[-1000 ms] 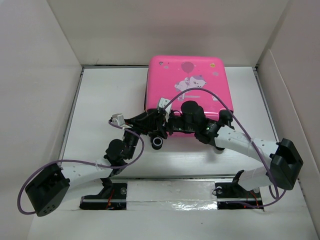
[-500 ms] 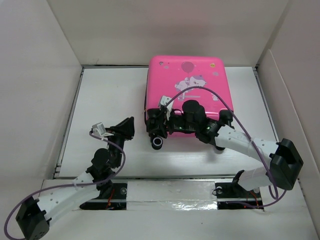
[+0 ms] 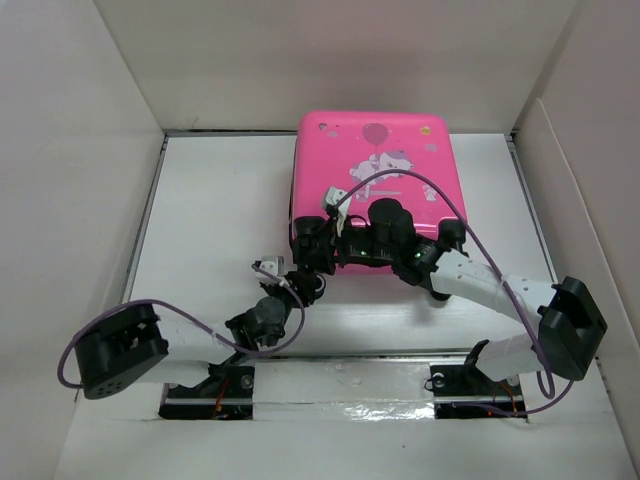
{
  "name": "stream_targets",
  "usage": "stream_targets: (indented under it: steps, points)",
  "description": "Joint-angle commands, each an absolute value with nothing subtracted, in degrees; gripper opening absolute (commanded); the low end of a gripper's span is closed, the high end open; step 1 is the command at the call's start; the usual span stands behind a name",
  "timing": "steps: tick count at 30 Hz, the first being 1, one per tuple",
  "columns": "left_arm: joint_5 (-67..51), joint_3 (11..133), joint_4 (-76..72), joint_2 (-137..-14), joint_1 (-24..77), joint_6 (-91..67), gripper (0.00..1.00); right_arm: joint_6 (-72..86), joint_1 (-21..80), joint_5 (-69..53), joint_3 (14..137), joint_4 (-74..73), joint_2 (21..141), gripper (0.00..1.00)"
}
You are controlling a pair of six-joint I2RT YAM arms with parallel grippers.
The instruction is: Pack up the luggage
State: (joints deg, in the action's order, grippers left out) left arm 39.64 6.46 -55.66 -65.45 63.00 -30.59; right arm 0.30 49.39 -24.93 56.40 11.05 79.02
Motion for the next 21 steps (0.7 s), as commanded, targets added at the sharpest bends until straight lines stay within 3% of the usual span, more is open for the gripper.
stream_targets:
  steps: [1, 13, 19, 21]
  points:
    - [45.43, 9.05, -72.85, -70.46, 63.28, -27.34, 0.44, 2.37, 48.96, -26.28, 57.3, 17.75, 76.46, 0.3]
    - [46.42, 12.3, -84.54, -80.14, 61.45, -22.15, 0.37, 3.25, 48.96, -27.86, 56.78, 19.42, 76.99, 0.29]
    - [44.56, 13.45, -85.34, -82.44, 60.64, -21.71, 0.28, 3.52, 48.96, -28.3, 56.25, 19.78, 76.9, 0.29]
    - [44.82, 13.36, -85.08, -82.44, 60.64, -21.53, 0.19, 3.69, 48.43, -28.48, 55.99, 20.12, 76.82, 0.29]
